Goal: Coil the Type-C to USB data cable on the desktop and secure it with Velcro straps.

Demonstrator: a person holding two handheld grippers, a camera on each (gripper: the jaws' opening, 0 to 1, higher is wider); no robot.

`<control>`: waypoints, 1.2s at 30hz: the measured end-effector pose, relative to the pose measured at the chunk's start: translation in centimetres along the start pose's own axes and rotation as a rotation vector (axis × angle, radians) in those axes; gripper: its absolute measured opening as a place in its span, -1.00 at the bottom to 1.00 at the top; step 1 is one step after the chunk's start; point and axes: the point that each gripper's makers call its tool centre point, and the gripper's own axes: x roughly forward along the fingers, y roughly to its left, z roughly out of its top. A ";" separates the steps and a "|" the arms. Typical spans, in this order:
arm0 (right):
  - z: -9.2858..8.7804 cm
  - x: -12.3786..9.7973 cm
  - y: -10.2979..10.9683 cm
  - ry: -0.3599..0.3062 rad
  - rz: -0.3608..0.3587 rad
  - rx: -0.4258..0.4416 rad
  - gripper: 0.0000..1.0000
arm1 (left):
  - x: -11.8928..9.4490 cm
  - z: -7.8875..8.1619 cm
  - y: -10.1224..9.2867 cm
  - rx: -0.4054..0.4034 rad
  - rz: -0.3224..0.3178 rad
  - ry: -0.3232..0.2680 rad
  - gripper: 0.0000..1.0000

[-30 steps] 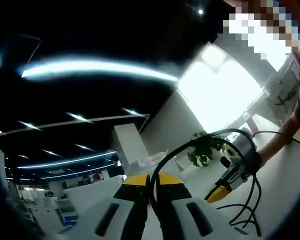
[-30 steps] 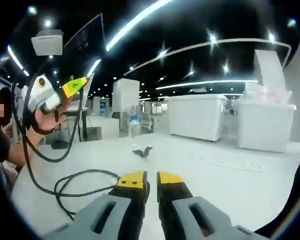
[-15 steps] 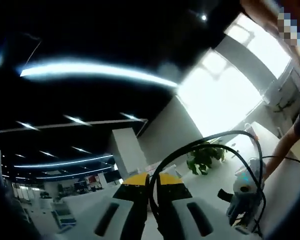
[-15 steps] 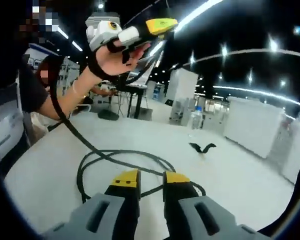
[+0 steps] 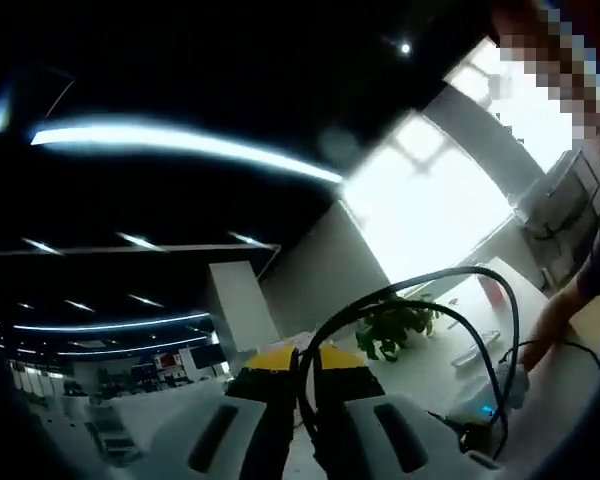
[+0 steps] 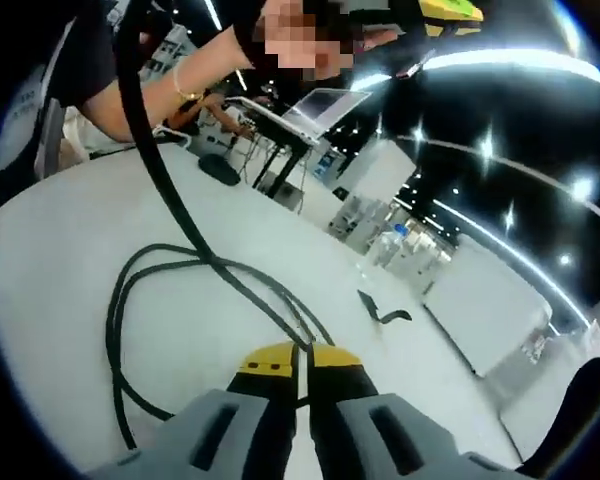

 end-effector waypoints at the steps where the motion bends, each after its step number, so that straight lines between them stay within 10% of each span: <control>1: 0.5 -0.4 -0.6 -0.031 -0.021 0.040 -0.96 | -0.2 -0.4 0.1 -0.012 0.004 -0.001 -0.87; 4: 1.7 -2.0 -3.0 -0.114 -0.099 0.215 -0.97 | -0.9 -1.9 0.2 -0.058 0.020 0.004 -0.88; 9: 6.1 -5.8 -5.9 -0.446 -0.088 0.734 -1.00 | -1.4 -3.4 -0.3 -0.075 0.024 0.009 -0.86; 12: 4.6 -5.8 -6.2 -0.300 -0.159 0.478 -0.99 | -0.1 -0.9 -0.5 -0.062 0.016 0.030 -0.86; 18: 1.0 -3.0 0.5 -0.120 0.053 0.338 -0.67 | 0.2 1.8 0.1 -0.072 0.009 0.002 -0.86; 25: -0.9 -0.1 2.5 0.002 0.151 0.108 -0.65 | 0.6 2.1 -0.3 -0.055 -0.013 -0.035 -0.86; 33: -2.3 0.6 1.5 0.090 0.096 -0.010 -0.91 | 0.1 1.5 -1.0 -0.059 -0.026 -0.062 -0.86; 36: -0.7 -0.2 -0.3 0.001 0.031 0.117 -0.95 | 0.0 0.3 -0.7 -0.054 -0.007 -0.050 -0.87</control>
